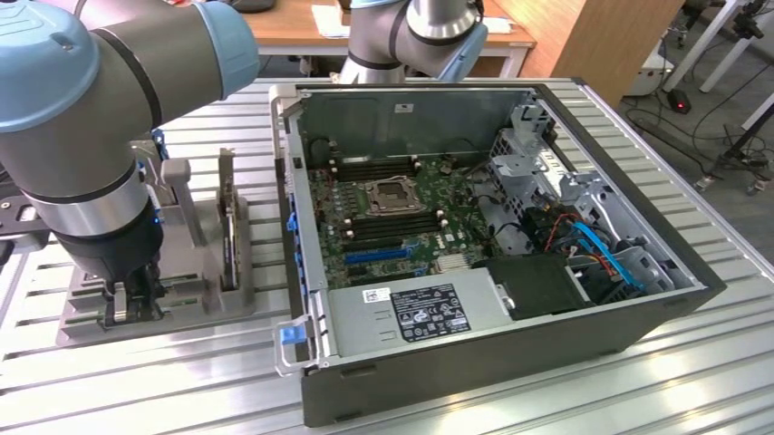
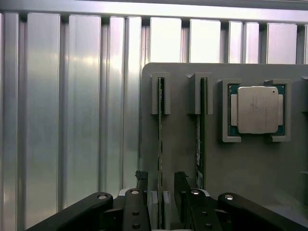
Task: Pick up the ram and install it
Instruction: 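Pick up the ram and move it above insertion slot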
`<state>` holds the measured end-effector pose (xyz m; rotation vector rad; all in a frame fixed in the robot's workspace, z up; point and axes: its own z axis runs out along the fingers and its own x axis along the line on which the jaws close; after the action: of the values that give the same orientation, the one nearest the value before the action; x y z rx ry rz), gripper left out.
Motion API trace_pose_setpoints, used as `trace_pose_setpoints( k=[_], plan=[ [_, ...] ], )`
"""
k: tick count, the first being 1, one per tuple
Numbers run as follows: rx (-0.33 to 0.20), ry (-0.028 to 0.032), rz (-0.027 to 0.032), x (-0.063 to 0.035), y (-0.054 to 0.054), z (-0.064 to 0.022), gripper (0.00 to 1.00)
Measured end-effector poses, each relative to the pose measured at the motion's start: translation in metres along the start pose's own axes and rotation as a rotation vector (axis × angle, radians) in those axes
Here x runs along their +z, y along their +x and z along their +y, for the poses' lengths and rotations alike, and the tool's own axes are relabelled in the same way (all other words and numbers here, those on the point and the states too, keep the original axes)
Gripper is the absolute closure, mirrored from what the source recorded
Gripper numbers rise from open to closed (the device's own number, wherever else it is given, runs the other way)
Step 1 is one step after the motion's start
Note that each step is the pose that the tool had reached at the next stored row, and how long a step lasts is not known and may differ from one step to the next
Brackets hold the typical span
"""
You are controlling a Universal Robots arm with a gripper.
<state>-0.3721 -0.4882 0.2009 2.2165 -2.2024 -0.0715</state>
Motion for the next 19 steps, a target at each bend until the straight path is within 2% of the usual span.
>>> trace_pose_setpoints(
  k=[5, 6, 19],
  plan=[
    [0.000, 0.0000, 0.0000, 0.0000, 0.0000, 0.0000, 0.67],
    [0.000, 0.0000, 0.0000, 0.0000, 0.0000, 0.0000, 0.74],
    [0.000, 0.0002, -0.0005, 0.0007, 0.0000, -0.0003, 0.74]
  ],
)
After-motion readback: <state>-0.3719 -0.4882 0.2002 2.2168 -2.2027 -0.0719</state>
